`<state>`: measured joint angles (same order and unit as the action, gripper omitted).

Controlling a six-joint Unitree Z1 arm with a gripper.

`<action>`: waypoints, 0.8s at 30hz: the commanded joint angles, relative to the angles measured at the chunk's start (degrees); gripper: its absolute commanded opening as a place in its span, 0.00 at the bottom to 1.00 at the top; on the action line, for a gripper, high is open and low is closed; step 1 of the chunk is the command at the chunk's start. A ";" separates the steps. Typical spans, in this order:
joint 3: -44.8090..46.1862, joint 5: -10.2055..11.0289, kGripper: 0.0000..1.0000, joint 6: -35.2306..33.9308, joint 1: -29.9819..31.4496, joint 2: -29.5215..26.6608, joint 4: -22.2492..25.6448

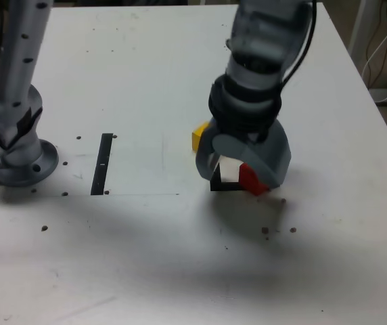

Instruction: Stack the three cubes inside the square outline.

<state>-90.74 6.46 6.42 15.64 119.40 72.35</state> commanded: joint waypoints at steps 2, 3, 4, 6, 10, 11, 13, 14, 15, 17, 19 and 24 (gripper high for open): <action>0.29 0.90 0.97 0.95 -0.40 0.44 -0.90; 0.43 1.08 0.97 1.20 -0.52 0.47 -1.25; 0.55 1.22 0.97 1.40 -0.64 0.49 -1.63; 0.64 1.32 0.97 1.82 -0.77 0.72 -2.59; 0.21 1.26 0.97 2.37 -0.79 1.67 -3.43; 0.08 1.26 0.96 2.50 -0.79 1.94 -3.53; -0.14 1.24 0.96 2.70 -0.79 2.50 -3.68; -0.23 1.20 0.96 2.77 -0.79 2.81 -3.76; -0.33 1.15 0.96 2.81 -0.79 3.14 -3.84; -0.50 1.05 0.95 2.84 -0.79 3.78 -3.96; -0.69 0.95 0.93 2.83 -0.79 4.24 -3.97; -1.12 0.91 0.85 2.82 -0.79 4.53 -3.78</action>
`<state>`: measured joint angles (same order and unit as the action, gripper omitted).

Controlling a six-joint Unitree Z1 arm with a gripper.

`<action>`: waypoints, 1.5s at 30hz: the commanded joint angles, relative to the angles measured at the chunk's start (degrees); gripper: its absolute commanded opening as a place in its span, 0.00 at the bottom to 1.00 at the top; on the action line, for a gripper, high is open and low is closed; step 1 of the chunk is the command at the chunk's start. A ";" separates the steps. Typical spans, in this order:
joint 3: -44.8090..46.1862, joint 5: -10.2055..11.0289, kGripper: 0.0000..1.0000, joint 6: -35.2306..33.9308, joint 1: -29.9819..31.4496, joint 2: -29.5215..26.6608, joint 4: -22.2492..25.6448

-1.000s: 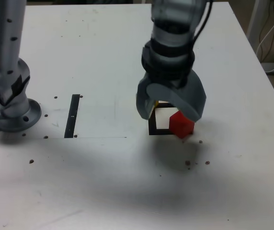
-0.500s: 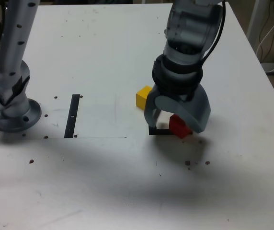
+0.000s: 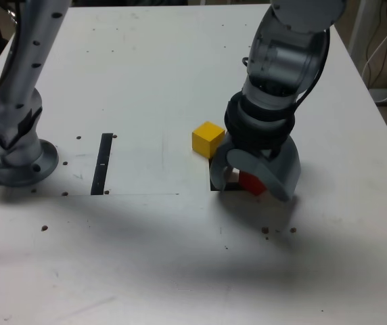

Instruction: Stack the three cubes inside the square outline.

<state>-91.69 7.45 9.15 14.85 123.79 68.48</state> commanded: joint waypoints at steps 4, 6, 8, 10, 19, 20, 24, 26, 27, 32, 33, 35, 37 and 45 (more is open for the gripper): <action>-0.49 -0.10 0.73 0.09 0.01 0.20 0.08; -0.61 -0.06 0.67 0.09 0.01 0.23 0.10; -0.67 -0.01 0.62 0.08 0.01 0.26 0.16; -0.69 0.01 0.60 0.09 0.00 0.28 0.28; -0.72 0.02 0.42 0.18 -0.16 0.42 0.09; -0.71 0.02 0.40 0.27 -0.17 0.45 -0.01; -0.74 -0.39 0.39 1.28 -0.41 0.68 -0.41; -0.77 -0.63 0.38 1.92 -0.57 0.79 -0.59; -0.76 -0.75 0.37 2.17 -0.63 0.82 -0.71; -0.58 -0.81 0.29 2.69 -0.73 0.69 -1.51; -0.52 -0.80 0.28 2.71 -0.74 0.57 -1.63; -0.39 -0.79 0.26 2.72 -0.74 0.20 -1.66; -0.11 -0.73 0.24 2.72 -0.74 -0.52 -1.64; 2.42 -1.36 0.22 0.55 -0.75 -4.96 -1.28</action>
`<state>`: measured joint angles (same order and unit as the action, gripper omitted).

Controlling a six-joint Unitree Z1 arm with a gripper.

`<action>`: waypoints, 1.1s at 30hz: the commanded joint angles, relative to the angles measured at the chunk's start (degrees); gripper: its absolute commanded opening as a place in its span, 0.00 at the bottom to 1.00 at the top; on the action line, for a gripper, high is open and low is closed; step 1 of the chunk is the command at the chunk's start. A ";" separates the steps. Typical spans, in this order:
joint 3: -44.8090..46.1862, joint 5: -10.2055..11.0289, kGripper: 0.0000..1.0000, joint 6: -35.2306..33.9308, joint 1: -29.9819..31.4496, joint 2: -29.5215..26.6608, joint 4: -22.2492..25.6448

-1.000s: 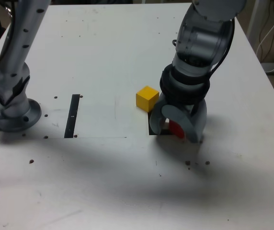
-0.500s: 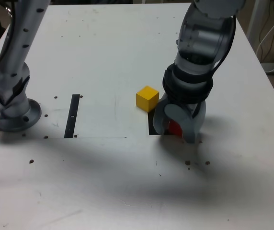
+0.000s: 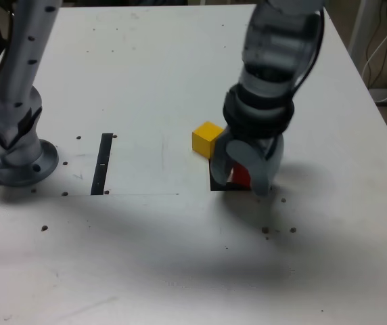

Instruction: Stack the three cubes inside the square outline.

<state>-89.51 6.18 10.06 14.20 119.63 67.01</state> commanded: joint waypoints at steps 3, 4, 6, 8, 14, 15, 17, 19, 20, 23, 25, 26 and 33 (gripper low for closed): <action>1.72 -0.61 0.22 -2.81 -0.11 -2.00 0.29; 2.09 -0.73 0.22 -3.70 -0.12 -2.11 0.29; 2.64 -0.91 0.22 -5.47 -0.23 -2.04 0.17; 3.08 -1.02 0.23 -7.06 -0.53 -1.79 0.01; 3.88 -0.51 0.23 -10.23 -2.72 -1.31 -0.67; 3.79 -0.31 0.23 -10.46 -3.01 -1.24 -0.72; 3.59 0.11 0.23 -10.89 -3.53 -1.20 -0.87; 3.44 0.54 0.23 -11.50 -4.07 -1.21 -1.02; 3.40 0.67 0.23 -11.77 -4.41 -1.19 -1.10; 3.52 0.66 0.23 -12.39 -5.38 -1.01 -1.29; 3.65 0.36 0.23 -12.68 -5.74 -0.84 -1.44; 3.69 0.14 0.23 -12.80 -5.82 -0.75 -1.52; 3.80 -1.27 0.23 -14.14 -5.85 0.21 -2.15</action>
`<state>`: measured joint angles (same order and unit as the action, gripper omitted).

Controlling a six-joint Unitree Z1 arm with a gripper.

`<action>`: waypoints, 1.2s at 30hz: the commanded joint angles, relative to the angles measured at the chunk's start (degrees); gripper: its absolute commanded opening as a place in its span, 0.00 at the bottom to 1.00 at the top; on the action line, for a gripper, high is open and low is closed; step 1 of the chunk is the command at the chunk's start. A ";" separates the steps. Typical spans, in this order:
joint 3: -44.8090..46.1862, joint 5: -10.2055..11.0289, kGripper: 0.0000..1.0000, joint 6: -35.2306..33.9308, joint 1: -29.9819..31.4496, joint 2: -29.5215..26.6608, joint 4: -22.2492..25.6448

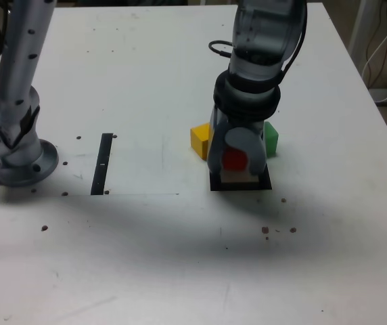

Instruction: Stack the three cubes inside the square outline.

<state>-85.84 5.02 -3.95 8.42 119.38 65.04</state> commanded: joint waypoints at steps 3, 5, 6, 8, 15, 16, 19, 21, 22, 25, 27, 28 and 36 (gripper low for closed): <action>0.17 -0.52 0.23 -0.48 -0.06 0.99 -0.78; 0.15 -0.66 0.23 -0.58 -0.06 1.24 -1.18; 0.13 -0.70 0.23 -0.60 -0.06 1.34 -1.37; 0.03 -0.71 0.23 -0.59 -0.06 1.45 -1.60; 0.01 -0.65 0.37 -0.53 -0.06 1.39 -1.88; 0.19 -0.66 0.48 -0.53 -0.02 1.26 -2.04; 0.66 -0.60 0.75 -0.54 0.32 0.61 -2.62; 0.86 -0.39 0.88 -0.66 0.76 -0.20 -2.85; 0.93 -0.22 0.92 -0.78 0.99 -0.71 -2.84; 1.12 0.43 0.97 -1.31 1.52 -2.58 -2.12; 1.50 0.93 0.99 -1.67 1.65 -4.02 -1.27; 1.74 1.15 0.99 -1.78 1.68 -4.72 -0.83; 3.09 3.04 0.99 -2.17 1.54 -9.72 2.38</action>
<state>-83.03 7.74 -5.99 10.00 110.88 66.98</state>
